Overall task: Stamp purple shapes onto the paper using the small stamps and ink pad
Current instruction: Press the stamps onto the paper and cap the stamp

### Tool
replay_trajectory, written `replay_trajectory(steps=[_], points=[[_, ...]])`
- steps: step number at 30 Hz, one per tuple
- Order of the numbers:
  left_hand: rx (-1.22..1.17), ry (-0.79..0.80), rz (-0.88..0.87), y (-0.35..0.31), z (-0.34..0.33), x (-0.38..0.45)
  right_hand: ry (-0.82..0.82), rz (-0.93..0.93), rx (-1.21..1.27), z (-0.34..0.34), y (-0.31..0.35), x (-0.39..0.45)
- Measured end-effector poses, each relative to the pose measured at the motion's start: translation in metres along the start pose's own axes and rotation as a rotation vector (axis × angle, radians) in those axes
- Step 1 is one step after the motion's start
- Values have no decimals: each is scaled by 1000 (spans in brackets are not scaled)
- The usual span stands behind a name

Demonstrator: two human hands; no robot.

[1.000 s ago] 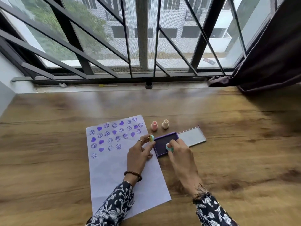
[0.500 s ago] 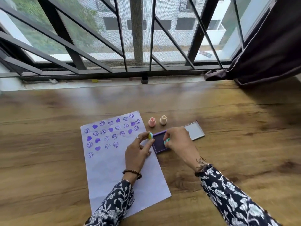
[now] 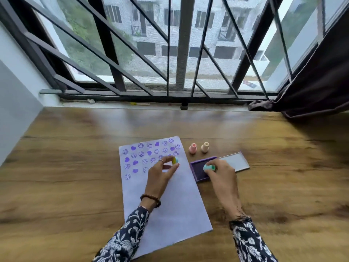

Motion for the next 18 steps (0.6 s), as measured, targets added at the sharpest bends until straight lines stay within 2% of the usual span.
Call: replay_trajectory(steps=[4, 7, 10, 13, 15, 18], points=[[254, -88, -92, 11, 42, -16, -71, -41, 368, -30, 16, -16], [371, -102, -109, 23, 72, -21, -23, 5, 405, -59, 42, -23], [384, -30, -117, 30, 89, -17, -13, 152, 267, -80, 67, -25], [373, 31, -120, 36, 98, -11, 22, 276, -6, -93, 83, -21], [333, 24, -128, 40, 103, -9, 44, 293, -149, -99, 89, -18], [318, 9, -138, 44, 107, -6, 21, 276, -237, -106, 90, -16]])
Point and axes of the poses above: each hand's wrist, its own x-axis towards the middle knuckle, its own z-axis out of the back of the hand, y = z × x, the point moved 2 cm from there along x, towards the middle knuckle, and after that the axes turned 9 degrees about y, right-handed, at the moved point
